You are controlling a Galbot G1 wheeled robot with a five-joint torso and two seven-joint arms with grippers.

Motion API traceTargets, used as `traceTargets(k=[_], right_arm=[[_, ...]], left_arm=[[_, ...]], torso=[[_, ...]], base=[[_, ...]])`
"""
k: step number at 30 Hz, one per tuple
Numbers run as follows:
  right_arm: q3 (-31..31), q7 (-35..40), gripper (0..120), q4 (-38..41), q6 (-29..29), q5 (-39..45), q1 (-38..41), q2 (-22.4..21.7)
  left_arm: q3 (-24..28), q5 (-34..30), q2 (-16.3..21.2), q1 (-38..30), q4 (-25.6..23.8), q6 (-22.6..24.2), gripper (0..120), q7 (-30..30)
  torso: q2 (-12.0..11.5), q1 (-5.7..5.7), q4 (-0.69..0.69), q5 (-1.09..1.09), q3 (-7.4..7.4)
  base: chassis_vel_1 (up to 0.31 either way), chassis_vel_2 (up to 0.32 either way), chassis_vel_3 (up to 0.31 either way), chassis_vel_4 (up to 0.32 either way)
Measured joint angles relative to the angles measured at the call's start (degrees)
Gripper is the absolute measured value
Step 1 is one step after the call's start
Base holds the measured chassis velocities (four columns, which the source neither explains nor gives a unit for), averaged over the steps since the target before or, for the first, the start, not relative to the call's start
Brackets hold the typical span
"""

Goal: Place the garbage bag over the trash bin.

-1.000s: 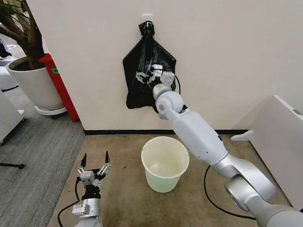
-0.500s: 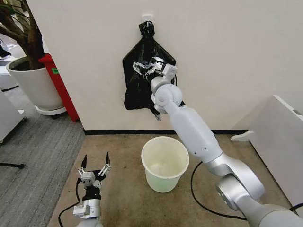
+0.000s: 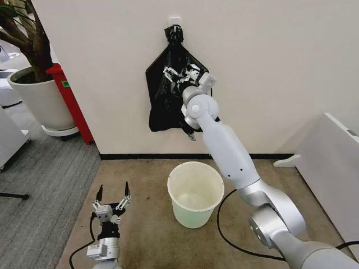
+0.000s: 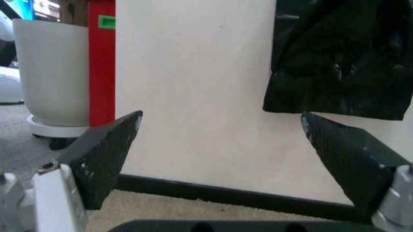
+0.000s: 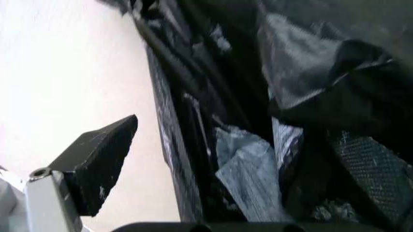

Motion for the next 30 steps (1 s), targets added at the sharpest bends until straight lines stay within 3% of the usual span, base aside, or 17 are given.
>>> traceTargets(k=[6, 9, 11, 17, 20, 23, 30], right_arm=[[1.6, -1.4, 99, -1.5, 1.7, 0.7, 0.0, 0.8], [2.6, -2.4, 86, -3.3, 2.7, 0.7, 0.1, 1.5], [2.6, -2.6, 85, -3.5, 2.8, 0.7, 0.1, 1.6], [2.4, -3.5, 59, -5.6, 3.8, -0.2, -0.1, 1.6], [2.3, -3.5, 54, -5.7, 3.9, -0.3, -0.4, 1.6], [2.0, -3.6, 36, -5.7, 4.1, -0.8, -0.7, 1.3], [1.8, -4.2, 12, -5.7, 4.4, -1.3, -0.5, 0.9]], left_arm=[[-0.1, 0.1, 0.0, 0.1, 0.1, 0.0, 97, 0.0], [-0.1, 0.0, 0.1, 0.4, 0.0, 0.0, 97, 0.0], [-0.1, 0.0, 0.1, 0.5, -0.1, 0.0, 97, 0.0], [-0.1, 0.1, 0.3, 0.8, -0.9, 0.0, 97, -0.1], [-0.1, 0.1, 0.4, 0.8, -1.0, 0.0, 97, -0.1], [-0.1, 0.0, 0.7, 0.8, -1.1, 0.1, 97, -0.1], [-0.1, 0.0, 0.7, 1.1, -1.4, 0.2, 97, -0.1]], torso=[[0.0, 0.00, 0.00, 0.00, 0.00], [0.0, 0.00, 0.01, 0.00, 0.00], [0.0, 0.00, 0.01, 0.00, 0.00], [0.0, 0.00, 0.00, 0.00, 0.00], [0.0, 0.00, 0.01, 0.00, 0.00], [0.0, 0.00, 0.00, 0.00, 0.00], [0.0, 0.00, 0.01, 0.00, 0.00]], base=[[0.000, 0.000, 0.000, 0.000], [0.000, 0.000, 0.000, 0.000], [0.000, 0.000, 0.000, 0.000], [0.000, 0.000, 0.000, 0.000], [0.000, 0.000, 0.000, 0.000], [0.000, 0.000, 0.000, 0.000], [0.000, 0.000, 0.000, 0.000]])
